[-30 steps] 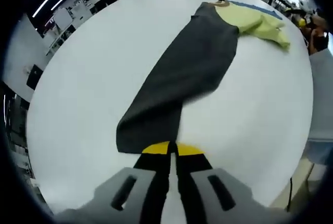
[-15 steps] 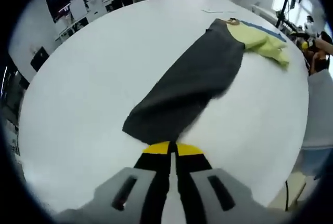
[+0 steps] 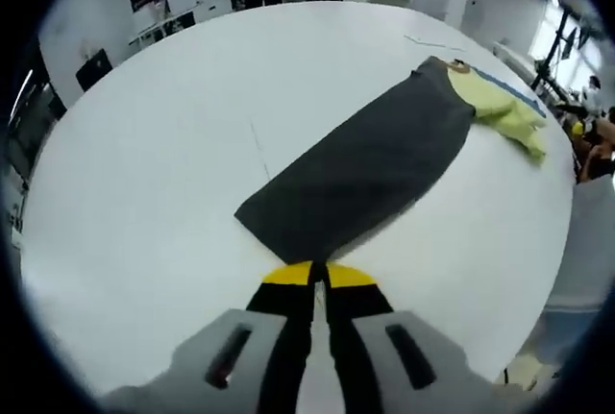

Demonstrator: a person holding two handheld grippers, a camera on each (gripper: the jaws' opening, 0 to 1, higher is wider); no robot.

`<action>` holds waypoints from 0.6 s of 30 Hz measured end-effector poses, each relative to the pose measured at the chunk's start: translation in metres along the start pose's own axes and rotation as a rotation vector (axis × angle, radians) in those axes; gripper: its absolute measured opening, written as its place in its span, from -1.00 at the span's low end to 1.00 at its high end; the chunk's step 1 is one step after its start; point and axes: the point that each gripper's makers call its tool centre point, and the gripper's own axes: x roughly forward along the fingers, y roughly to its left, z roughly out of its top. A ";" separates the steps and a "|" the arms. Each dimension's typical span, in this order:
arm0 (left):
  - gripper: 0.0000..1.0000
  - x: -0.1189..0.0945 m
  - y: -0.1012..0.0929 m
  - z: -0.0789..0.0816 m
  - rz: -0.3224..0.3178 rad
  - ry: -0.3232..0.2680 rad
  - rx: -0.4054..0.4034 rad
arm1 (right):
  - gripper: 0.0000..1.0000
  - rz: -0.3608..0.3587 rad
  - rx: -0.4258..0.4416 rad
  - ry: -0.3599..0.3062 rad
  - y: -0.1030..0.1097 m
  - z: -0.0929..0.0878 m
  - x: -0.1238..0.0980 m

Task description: Fold the garment on the visible template until the final outline fits inside the template.

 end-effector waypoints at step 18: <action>0.96 -0.027 -0.029 0.024 -0.054 -0.182 0.074 | 0.86 -0.009 0.003 -0.012 0.000 -0.001 -0.008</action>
